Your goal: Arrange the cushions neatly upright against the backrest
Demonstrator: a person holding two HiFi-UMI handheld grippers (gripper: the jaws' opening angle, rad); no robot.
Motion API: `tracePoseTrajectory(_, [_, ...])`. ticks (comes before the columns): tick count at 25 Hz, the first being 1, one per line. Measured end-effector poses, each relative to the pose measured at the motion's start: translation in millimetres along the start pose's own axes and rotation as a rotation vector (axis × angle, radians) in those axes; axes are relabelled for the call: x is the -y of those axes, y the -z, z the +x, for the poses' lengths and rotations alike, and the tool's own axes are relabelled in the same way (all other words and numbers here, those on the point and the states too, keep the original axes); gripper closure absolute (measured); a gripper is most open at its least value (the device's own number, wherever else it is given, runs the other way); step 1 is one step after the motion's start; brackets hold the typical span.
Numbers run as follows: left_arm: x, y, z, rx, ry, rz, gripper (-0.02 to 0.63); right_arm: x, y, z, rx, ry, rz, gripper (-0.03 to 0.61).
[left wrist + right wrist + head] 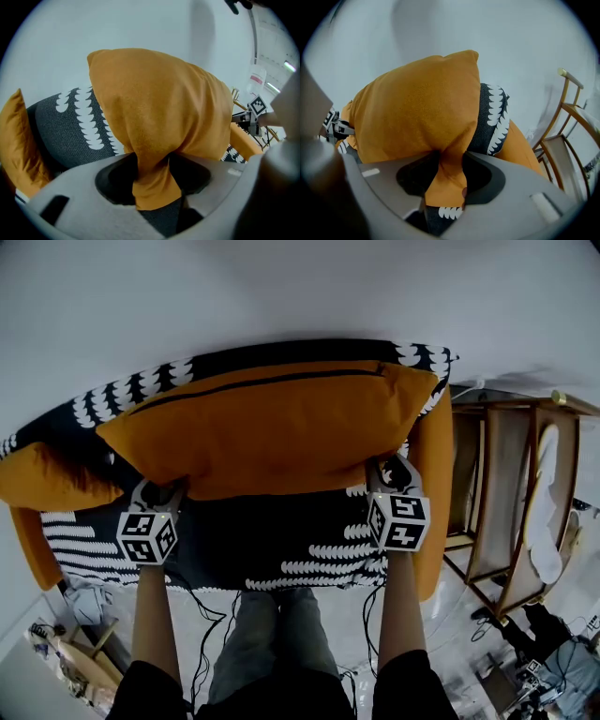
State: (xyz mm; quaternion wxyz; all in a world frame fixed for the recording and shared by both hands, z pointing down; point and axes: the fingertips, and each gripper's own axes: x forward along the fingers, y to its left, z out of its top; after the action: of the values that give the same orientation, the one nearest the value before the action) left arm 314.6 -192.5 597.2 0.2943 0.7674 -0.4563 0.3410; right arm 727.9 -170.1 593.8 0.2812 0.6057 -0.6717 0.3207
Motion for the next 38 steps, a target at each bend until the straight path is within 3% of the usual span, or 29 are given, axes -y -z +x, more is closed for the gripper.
tracePoseTrajectory(7, [0.9,6.1,-12.1,-0.016,-0.001,-0.020,0.349,5.5,7.9,-28.0,0.017,0.014,0.041,0.396])
tracePoseTrajectory(15, [14.3,15.7,-47.1,0.031,-0.026,-0.137,0.356,12.9,2.4,-72.2,0.060,0.053,0.048,0.421])
tracePoseTrajectory(22, [44.6,12.9,-99.0,0.114,-0.033,-0.148,0.430,-2.0,-2.7,-126.8,0.104,0.059,0.044,0.473])
tracePoseTrajectory(30, [79.6,-10.7,-175.7,0.216,-0.047,-0.055,0.530,-20.9,-16.4,-204.8,0.175,0.054,0.035,0.528])
tracePoseTrajectory(38, [97.2,-23.5,-244.6,0.342,-0.050,-0.111,0.614,-31.0,-33.8,-277.4,0.272,0.055,0.060,0.580])
